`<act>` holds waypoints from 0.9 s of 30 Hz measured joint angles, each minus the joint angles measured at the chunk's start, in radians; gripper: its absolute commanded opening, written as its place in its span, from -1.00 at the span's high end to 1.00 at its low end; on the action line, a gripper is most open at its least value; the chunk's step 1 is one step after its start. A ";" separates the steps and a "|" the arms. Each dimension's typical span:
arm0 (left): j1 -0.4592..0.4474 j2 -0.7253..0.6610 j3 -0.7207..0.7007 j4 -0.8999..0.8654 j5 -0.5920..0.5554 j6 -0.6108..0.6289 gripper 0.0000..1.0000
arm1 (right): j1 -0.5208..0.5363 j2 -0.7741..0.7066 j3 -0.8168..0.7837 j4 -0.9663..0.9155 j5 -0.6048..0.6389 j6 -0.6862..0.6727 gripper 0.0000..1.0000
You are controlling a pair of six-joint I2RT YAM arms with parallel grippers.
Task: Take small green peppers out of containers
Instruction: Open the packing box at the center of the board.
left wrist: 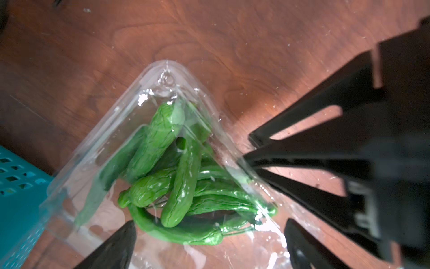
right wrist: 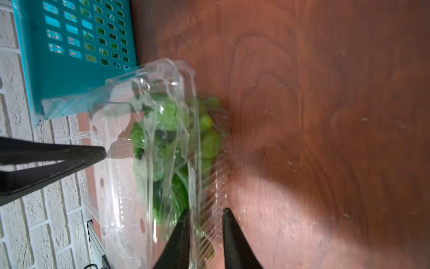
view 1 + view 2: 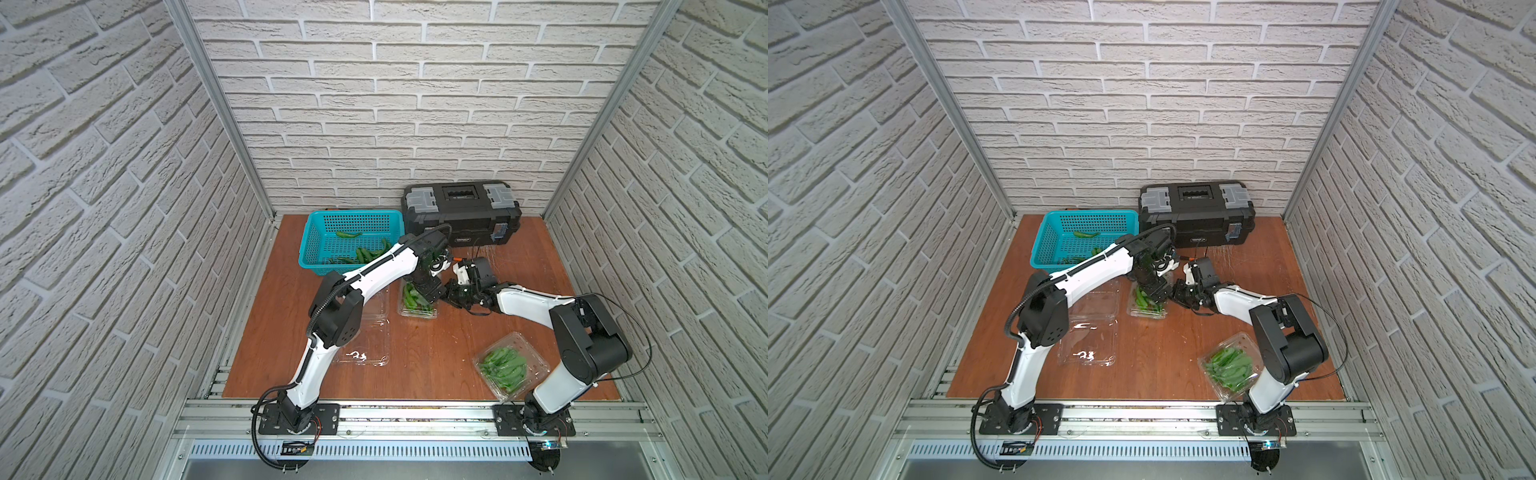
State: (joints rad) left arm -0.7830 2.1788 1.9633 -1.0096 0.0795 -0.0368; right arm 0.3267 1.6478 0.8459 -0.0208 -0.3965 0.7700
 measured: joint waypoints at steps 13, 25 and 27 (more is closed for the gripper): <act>0.016 0.000 0.050 -0.005 0.001 -0.039 -0.96 | 0.001 -0.055 -0.005 -0.042 0.083 -0.017 0.49; 0.005 0.092 0.230 -0.074 -0.075 -0.103 -0.97 | 0.001 -0.036 0.028 -0.072 0.116 -0.044 0.50; 0.000 0.122 0.249 -0.098 -0.100 -0.115 -0.96 | 0.001 -0.029 0.033 -0.072 0.117 -0.043 0.50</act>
State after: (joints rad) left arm -0.7826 2.3013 2.2127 -1.1072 -0.0200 -0.1516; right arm 0.3275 1.6184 0.8791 -0.0925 -0.2794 0.7265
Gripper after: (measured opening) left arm 0.982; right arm 0.248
